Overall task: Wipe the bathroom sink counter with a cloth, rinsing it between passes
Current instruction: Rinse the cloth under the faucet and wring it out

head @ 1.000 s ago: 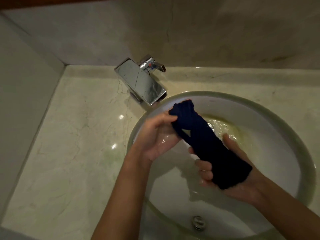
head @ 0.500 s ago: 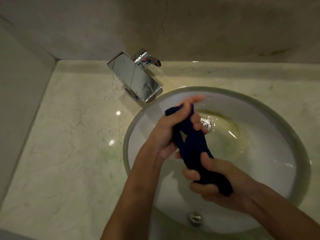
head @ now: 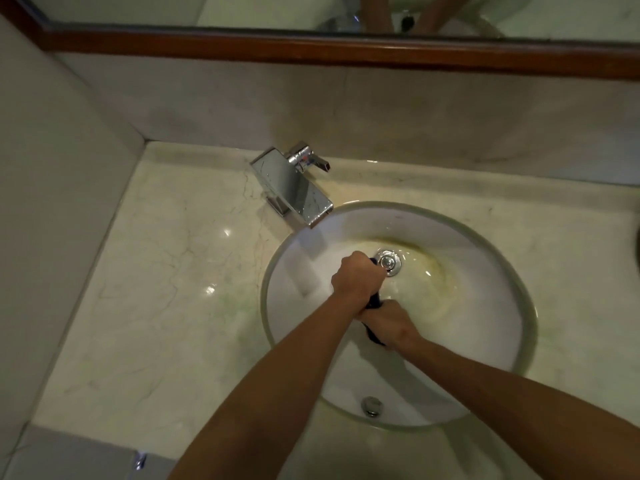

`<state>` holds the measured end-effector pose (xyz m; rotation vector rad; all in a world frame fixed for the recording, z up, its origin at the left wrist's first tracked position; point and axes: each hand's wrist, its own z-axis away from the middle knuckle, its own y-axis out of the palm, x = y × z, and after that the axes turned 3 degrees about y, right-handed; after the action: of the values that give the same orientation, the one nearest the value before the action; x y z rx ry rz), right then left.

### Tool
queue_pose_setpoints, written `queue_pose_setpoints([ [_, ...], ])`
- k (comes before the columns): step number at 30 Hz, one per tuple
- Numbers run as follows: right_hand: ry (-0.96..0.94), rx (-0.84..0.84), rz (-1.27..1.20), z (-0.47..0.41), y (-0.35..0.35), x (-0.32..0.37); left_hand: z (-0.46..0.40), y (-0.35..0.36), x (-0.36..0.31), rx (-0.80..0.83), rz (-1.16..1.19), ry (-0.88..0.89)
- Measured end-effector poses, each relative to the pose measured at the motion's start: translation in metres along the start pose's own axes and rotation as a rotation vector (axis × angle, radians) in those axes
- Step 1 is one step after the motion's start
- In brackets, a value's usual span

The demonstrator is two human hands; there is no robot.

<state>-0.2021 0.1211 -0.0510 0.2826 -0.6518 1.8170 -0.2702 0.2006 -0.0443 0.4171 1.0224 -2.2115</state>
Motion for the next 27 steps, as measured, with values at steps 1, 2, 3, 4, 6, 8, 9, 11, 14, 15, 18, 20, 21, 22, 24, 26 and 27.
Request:
queue_pose_setpoints([
  [1, 0.004, -0.022, 0.027, 0.002, 0.003, -0.001, 0.002, 0.002, 0.001, -0.004, -0.063, 0.005],
  [2, 0.008, -0.043, 0.058, 0.004, 0.006, -0.002, 0.004, 0.004, 0.002, -0.008, -0.115, 0.01],
  [3, 0.01, -0.06, 0.087, 0.006, 0.008, -0.002, 0.005, 0.005, 0.003, -0.014, -0.162, 0.025],
  [4, 0.012, -0.071, 0.105, 0.009, 0.01, -0.002, 0.007, 0.007, 0.004, -0.016, -0.195, 0.039],
  [6, 0.014, -0.083, 0.148, 0.016, 0.009, 0.001, 0.011, 0.009, 0.005, -0.012, -0.24, 0.062],
  [8, 0.023, -0.088, 0.214, 0.025, 0.009, 0.004, 0.016, 0.009, 0.005, 0.001, -0.265, 0.07],
  [9, 0.024, -0.092, 0.237, 0.029, 0.008, 0.006, 0.018, 0.009, 0.005, 0.003, -0.271, 0.079],
  [11, 0.008, -0.091, 0.262, 0.034, 0.008, 0.007, 0.02, 0.007, 0.005, 0.019, -0.273, 0.085],
  [14, 0.001, -0.082, 0.299, 0.035, 0.01, 0.01, 0.022, 0.001, 0.005, 0.04, -0.265, 0.078],
  [15, 0.002, -0.084, 0.316, 0.033, 0.012, 0.01, 0.022, 0.0, 0.005, 0.034, -0.257, 0.073],
  [18, -0.041, -0.186, 0.36, 0.028, 0.005, 0.011, 0.021, -0.011, 0.002, -0.023, -0.216, 0.108],
  [20, -0.126, -0.37, 0.489, 0.028, -0.014, 0.011, 0.016, -0.025, -0.001, -0.068, -0.287, 0.195],
  [21, -0.174, -0.463, 0.543, 0.03, -0.026, 0.011, 0.015, -0.035, -0.002, -0.087, -0.309, 0.21],
  [22, -0.203, -0.535, 0.551, 0.033, -0.038, 0.012, 0.018, -0.044, -0.002, -0.085, -0.259, 0.173],
  [24, -0.221, -0.619, 0.465, 0.041, -0.057, 0.013, 0.025, -0.054, -0.004, -0.03, -0.045, 0.054],
  [26, -0.281, -0.68, 0.363, 0.047, -0.068, 0.015, 0.036, -0.054, -0.01, 0.081, 0.251, -0.072],
  [27, -0.327, -0.7, 0.325, 0.053, -0.071, 0.016, 0.043, -0.052, -0.014, 0.154, 0.418, -0.139],
])
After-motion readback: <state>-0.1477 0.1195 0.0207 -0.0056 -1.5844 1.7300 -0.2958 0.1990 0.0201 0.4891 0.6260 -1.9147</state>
